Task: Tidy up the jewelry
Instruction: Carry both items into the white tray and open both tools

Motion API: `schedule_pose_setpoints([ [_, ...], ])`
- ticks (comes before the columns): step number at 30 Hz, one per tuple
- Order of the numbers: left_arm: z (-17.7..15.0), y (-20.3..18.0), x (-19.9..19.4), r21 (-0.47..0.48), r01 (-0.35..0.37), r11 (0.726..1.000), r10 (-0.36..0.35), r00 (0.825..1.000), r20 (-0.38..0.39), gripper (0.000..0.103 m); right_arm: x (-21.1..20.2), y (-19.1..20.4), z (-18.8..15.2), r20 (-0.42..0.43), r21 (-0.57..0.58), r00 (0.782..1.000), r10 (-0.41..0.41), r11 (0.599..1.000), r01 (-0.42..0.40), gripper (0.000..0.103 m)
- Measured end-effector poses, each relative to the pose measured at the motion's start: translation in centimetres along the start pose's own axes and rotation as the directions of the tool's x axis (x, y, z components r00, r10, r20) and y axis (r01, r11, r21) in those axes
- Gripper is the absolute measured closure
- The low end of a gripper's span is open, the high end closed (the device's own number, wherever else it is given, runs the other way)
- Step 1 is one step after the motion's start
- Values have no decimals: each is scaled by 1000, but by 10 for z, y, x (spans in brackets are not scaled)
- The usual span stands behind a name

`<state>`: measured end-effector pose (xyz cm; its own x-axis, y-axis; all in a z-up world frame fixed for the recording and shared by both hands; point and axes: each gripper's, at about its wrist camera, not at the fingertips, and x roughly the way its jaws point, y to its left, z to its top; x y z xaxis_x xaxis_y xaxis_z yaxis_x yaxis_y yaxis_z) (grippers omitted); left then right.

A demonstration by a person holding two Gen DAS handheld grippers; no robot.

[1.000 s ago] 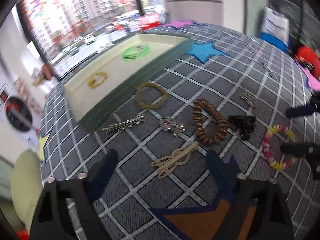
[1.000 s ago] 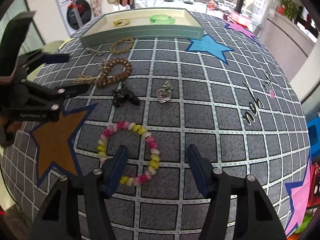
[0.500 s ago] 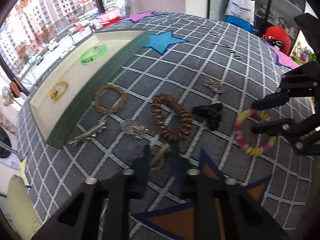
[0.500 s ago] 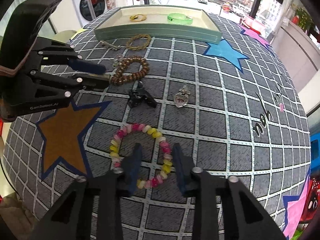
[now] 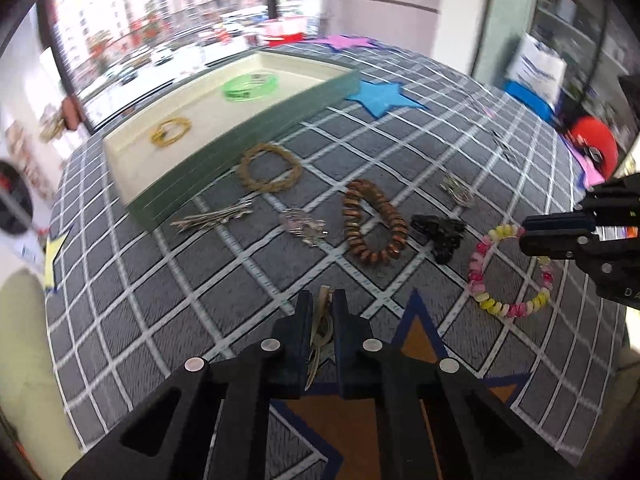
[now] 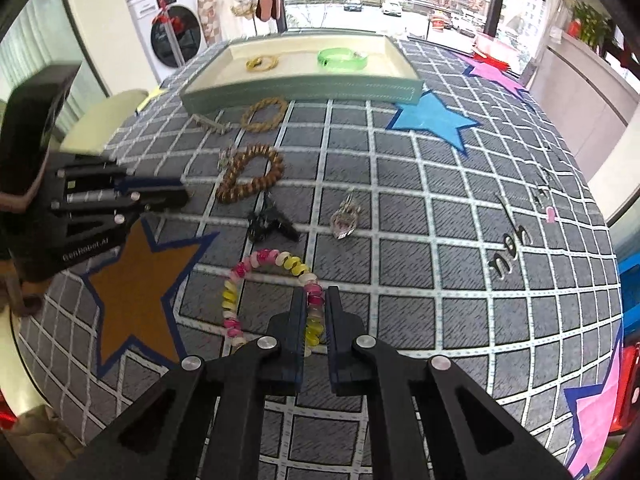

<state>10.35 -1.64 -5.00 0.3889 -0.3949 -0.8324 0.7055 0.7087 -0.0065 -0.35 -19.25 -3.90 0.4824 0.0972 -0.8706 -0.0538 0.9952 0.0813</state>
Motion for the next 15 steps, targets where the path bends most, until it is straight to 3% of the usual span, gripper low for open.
schedule_pose_setpoints([
  [7,-3,13,-14,-141,-5,990,14,998,64,79,-16,-6,17,57,26,998,26,999,-28,93],
  [15,9,27,-37,-237,-15,971,52,988,147,79,-24,-15,46,103,45,993,51,997,-55,93],
])
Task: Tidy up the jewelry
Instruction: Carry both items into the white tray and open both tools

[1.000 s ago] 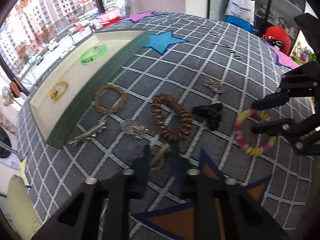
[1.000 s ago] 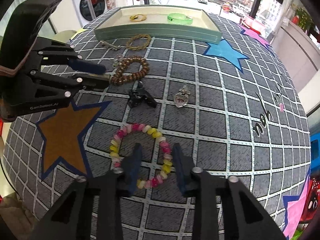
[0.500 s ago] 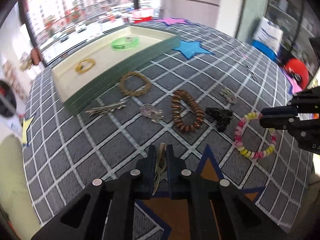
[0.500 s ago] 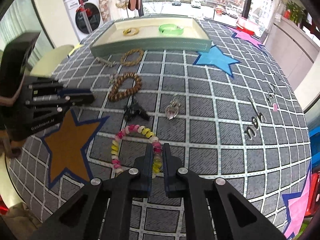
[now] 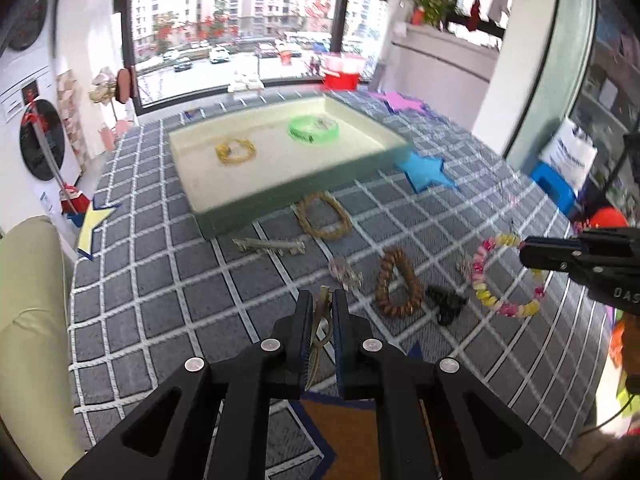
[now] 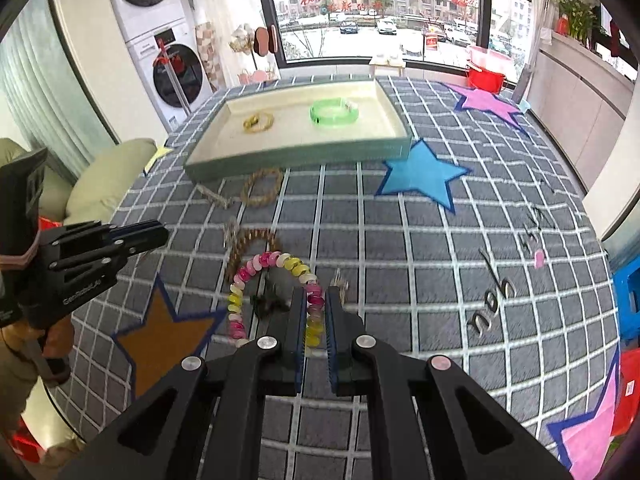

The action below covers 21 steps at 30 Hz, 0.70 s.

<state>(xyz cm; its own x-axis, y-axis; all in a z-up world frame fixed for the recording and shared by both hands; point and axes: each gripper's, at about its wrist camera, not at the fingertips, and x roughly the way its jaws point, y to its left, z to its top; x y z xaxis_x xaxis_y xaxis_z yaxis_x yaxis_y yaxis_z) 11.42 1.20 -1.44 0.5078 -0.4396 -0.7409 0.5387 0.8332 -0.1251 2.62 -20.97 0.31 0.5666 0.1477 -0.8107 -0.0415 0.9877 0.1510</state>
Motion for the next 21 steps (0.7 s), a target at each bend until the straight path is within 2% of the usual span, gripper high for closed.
schedule_pose_setpoints([
  [11,47,17,-5,-87,-52,995,58,996,68,79,10,-10,69,55,-1,998,35,999,-35,93],
  [21,99,41,32,-150,-76,986,87,994,71,79,61,-24,150,34,41,998,48,998,-50,93],
])
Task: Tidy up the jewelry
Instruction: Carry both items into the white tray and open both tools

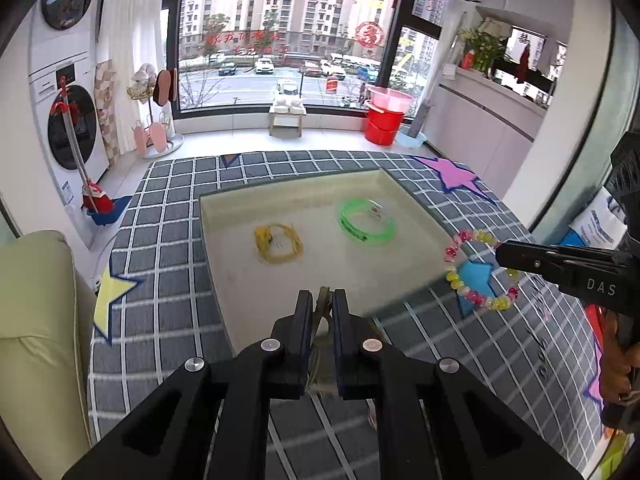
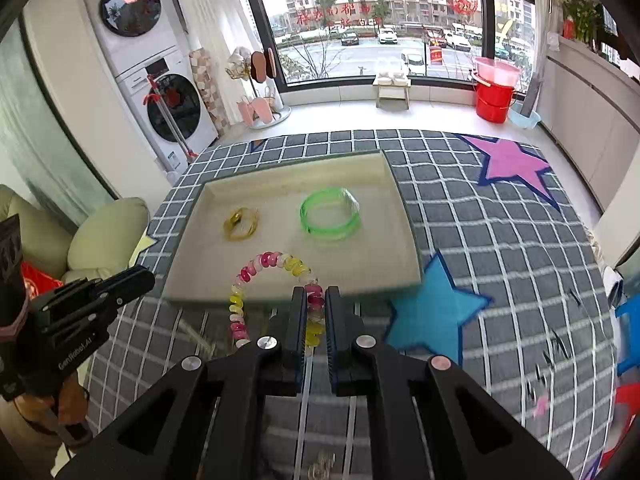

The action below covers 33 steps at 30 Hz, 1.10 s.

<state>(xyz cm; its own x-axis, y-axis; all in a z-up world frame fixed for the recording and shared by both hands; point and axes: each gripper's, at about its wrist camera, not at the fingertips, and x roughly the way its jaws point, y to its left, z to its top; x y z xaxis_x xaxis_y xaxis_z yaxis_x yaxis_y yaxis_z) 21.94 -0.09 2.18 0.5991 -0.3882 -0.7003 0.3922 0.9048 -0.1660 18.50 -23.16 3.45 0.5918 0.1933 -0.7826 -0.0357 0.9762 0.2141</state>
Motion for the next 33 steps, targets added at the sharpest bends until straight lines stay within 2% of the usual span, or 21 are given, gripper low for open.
schedule_pose_setpoints([
  [3,13,7,21,-14,-4,1000,4,1000,-27,79,22,0,17,-25,-1,1000,1,1000,-1,93],
  [7,21,14,45,-5,-21,1000,20,998,-66,79,64,-5,30,-108,41,993,37,999,-33,93],
  [13,24,19,87,20,-26,999,29,986,-163,79,112,-16,29,-213,83,976,47,996,-30,93],
  [16,25,19,105,31,-27,999,33,978,-208,79,125,-20,28,-237,97,971,41,995,-18,93],
  [21,26,20,128,34,-64,997,71,966,-250,79,138,-26,31,-227,89,974,-17,995,38,93],
  [26,31,18,138,52,-127,990,136,964,-228,79,139,-35,38,-173,91,982,-78,991,95,93],
  [33,31,19,141,63,-188,980,197,962,-190,79,145,-37,37,-151,82,982,-113,989,127,93],
])
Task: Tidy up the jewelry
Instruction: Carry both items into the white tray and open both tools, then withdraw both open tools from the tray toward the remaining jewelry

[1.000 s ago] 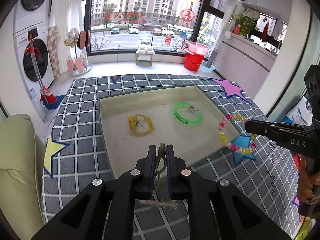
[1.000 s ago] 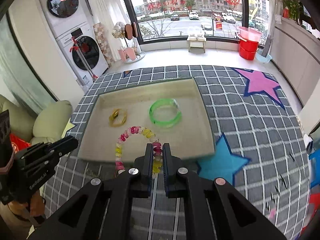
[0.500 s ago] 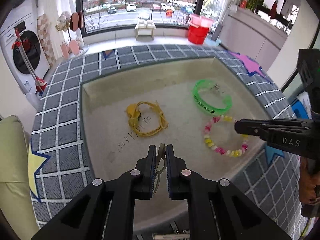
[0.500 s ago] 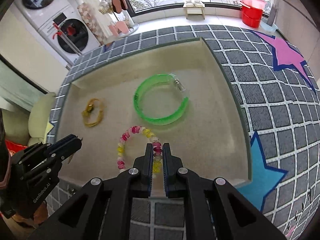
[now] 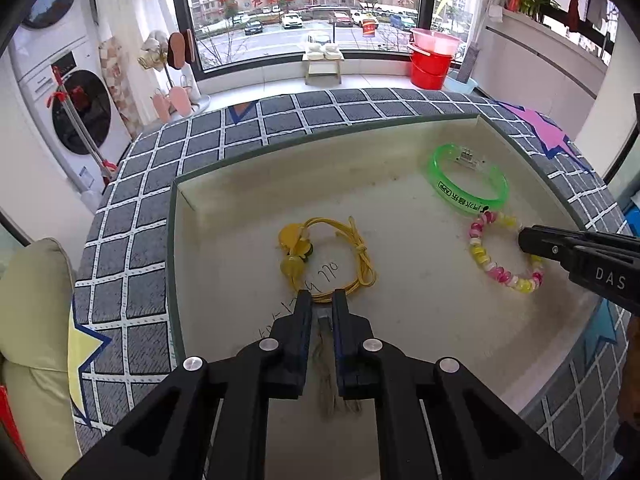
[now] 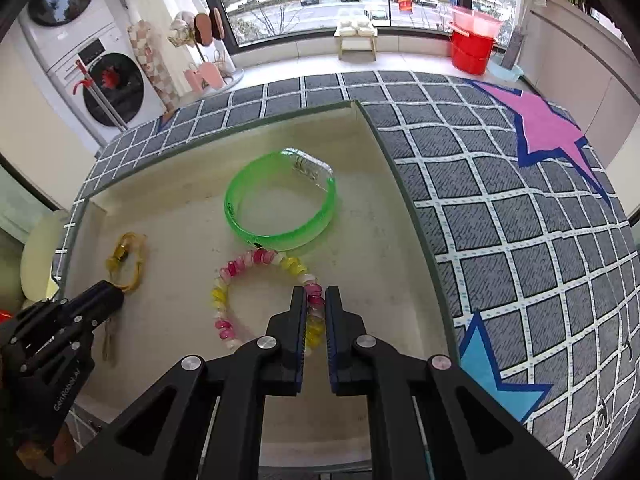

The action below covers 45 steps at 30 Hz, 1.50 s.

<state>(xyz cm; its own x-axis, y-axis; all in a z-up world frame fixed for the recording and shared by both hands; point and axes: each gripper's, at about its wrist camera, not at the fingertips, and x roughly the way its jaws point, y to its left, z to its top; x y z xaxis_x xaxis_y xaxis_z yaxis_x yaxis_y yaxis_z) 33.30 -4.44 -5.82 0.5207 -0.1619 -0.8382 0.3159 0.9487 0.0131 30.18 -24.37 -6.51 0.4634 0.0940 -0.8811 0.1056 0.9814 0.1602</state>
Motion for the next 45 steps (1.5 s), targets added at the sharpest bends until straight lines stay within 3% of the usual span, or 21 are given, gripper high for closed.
schedule_pose_setpoints([
  [5,-1,-3,-1,-1,-8,1000,8,1000,3,79,0,2,1,-13,-7,1000,-3,1000,3,90],
  [7,-2,-4,-2,-2,-9,1000,10,1000,7,79,-1,1,2,-13,13,1000,15,1000,-15,73],
  [8,-2,-5,-2,1,-13,1000,13,1000,9,79,-4,1,1,-6,23,1000,21,1000,-21,52],
  [9,-3,-5,-2,5,-17,1000,17,1000,11,79,-7,-1,1,6,30,1000,28,999,-28,44],
  [23,2,-11,-21,13,-26,1000,25,996,85,78,-58,-7,-10,119,53,989,88,994,-95,41],
  [33,5,-12,-28,6,-5,1000,4,993,116,78,-69,-19,-19,121,83,987,104,990,-114,40],
  [34,5,-13,-30,10,-6,1000,5,993,121,74,-70,-20,-20,120,90,987,108,989,-119,40],
  [35,5,-14,-31,11,-6,1000,4,992,125,57,-70,-21,-21,121,93,987,109,988,-121,40],
  [36,6,-13,-32,8,-5,1000,4,992,127,0,-72,-21,-22,123,94,986,110,988,-122,39],
  [39,5,-11,-39,-5,-36,999,36,983,178,0,-77,-22,-24,136,96,984,117,987,-131,33],
  [42,6,-13,-42,-7,-37,999,37,983,179,0,-83,-23,-28,153,97,980,129,985,-145,21],
  [44,4,-12,-49,-15,-50,999,52,980,190,0,-91,-22,-31,177,101,972,152,980,-172,18],
  [45,1,-11,-52,-22,-54,998,57,978,198,0,-95,-22,-33,190,101,969,159,978,-181,9],
])
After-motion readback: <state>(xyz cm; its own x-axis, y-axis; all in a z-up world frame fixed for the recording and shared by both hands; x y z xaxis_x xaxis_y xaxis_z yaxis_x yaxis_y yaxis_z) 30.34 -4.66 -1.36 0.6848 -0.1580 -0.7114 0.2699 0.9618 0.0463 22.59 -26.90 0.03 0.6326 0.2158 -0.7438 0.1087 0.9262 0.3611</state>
